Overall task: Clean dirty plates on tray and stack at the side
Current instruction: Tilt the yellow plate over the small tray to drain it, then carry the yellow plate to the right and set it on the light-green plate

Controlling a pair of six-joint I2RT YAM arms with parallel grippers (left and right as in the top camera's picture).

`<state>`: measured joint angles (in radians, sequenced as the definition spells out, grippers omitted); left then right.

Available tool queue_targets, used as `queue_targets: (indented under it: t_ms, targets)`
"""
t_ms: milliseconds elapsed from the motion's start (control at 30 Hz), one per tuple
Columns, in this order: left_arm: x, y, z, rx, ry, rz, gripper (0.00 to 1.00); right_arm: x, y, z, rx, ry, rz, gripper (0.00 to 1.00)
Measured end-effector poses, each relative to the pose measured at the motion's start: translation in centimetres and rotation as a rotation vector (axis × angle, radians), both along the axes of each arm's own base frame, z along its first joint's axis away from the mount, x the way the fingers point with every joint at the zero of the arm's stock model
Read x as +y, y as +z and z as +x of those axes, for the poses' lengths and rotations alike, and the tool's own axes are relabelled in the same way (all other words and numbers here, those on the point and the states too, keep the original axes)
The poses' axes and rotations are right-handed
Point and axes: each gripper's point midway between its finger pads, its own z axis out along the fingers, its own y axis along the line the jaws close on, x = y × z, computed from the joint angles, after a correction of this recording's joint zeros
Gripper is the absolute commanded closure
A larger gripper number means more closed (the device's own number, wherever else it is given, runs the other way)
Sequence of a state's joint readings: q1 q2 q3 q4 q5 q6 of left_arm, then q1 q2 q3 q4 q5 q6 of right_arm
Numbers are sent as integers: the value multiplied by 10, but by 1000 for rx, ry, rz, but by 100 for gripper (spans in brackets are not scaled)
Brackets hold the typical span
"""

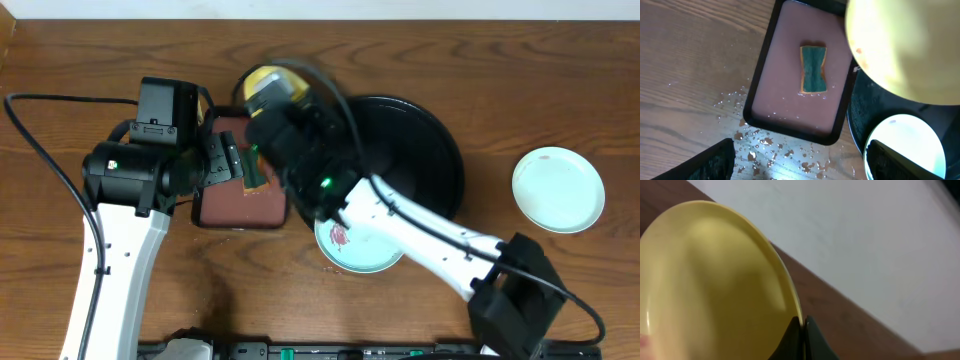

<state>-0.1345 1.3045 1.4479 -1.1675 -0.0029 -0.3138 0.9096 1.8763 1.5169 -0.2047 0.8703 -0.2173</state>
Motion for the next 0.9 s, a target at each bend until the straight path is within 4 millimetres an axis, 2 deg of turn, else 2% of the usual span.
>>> queue_targets:
  t_ms: [100, 200, 467, 500, 533, 600, 667, 800, 900]
  targets:
    - [0, 0, 0, 0, 0, 0, 15, -17, -12, 10, 52, -35, 45, 99]
    - [0, 0, 0, 0, 0, 0, 15, -26, -21, 18, 95, -46, 97, 99]
    - [-2, 0, 1, -4, 1, -16, 15, -16, -31, 16, 160, -8, 197, 99]
    - [-3, 2, 3, -13, 3, -22, 17, -15, -33, 15, 169, 0, 202, 99]
    - [-4, 3, 6, -27, 5, -29, 25, -14, -34, 15, 176, 6, 207, 99]
    - [-6, 3, 12, -47, 15, -41, 27, -12, -36, 13, 188, 14, 212, 99]
    - [-6, -4, 12, -35, 18, -43, 25, -11, -37, 13, 194, 17, 216, 99]
    - [-7, -39, 11, 60, 30, -43, 26, -16, -40, 12, 210, -3, 221, 99]
    - [-11, -64, 10, 142, 25, -49, 26, -29, -48, 8, 252, -58, 244, 99]
